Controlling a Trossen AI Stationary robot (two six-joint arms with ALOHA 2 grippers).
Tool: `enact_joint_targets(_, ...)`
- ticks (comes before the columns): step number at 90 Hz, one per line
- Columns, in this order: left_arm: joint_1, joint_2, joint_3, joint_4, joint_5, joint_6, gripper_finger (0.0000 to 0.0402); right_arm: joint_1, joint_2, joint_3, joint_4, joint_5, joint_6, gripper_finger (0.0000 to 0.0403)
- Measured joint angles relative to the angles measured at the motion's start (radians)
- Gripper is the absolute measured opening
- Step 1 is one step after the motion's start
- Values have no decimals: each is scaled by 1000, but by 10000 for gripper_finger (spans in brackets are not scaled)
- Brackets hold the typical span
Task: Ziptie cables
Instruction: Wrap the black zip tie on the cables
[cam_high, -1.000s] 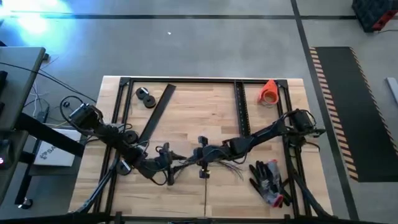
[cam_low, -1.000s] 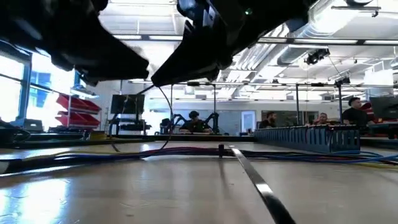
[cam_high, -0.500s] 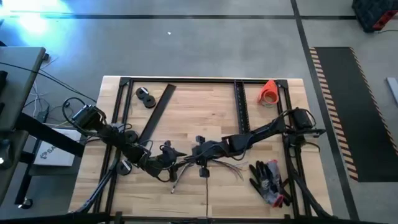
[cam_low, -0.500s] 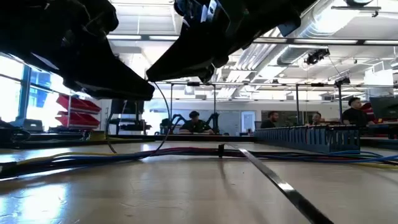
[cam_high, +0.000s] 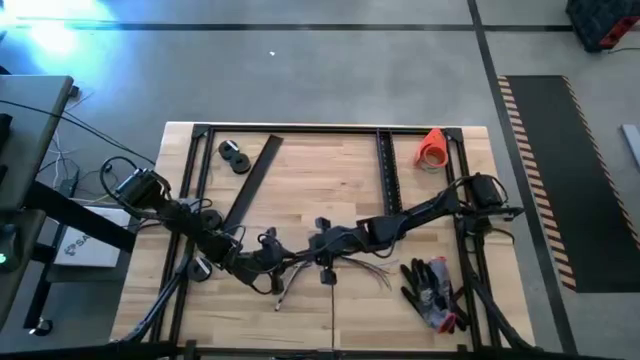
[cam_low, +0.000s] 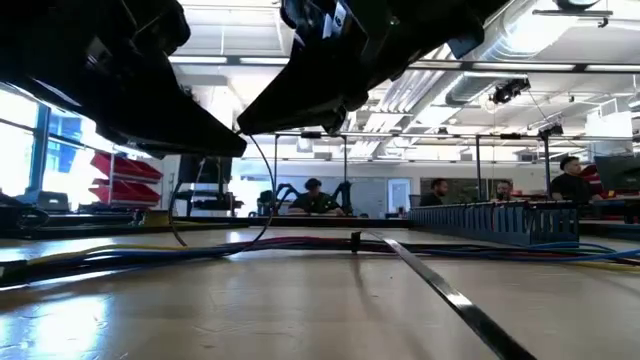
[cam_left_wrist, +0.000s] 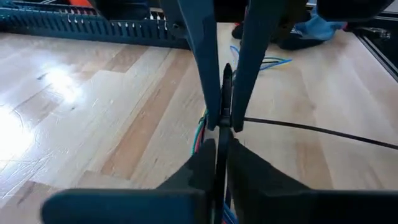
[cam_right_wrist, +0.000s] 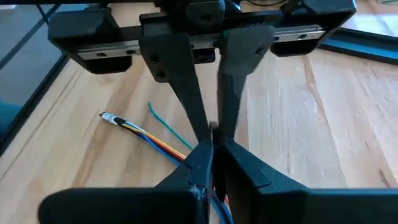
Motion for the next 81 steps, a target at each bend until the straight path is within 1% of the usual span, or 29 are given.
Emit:
enact_joint_targets(8, 0, 0, 0, 0, 0, -1, 6, 0, 0, 0, 0, 1, 0, 53)
enact_joint_targets(20, 0, 0, 0, 0, 0, -2, 8, 0, -1, 0, -2, 0, -23, 110)
enact_joint_targets(30, 0, 0, 0, 0, -1, -2, 4, 0, -32, 0, -69, -11, -46, 153)
enact_joint_targets(39, 0, 0, 0, 0, 0, -2, 2, 1, -75, 0, -151, -10, -62, 176)
enact_joint_targets(45, 1, 1, 0, 0, 1, -2, 2, 1, -88, 0, -178, -9, -61, 181)
enact_joint_targets(55, 4, 1, 0, 0, 2, -1, 2, 1, -89, 0, -173, -10, -53, 178)
enact_joint_targets(81, 5, 1, 0, 0, 13, 1, 1, 1, -83, 0, -135, -12, 2, 138)
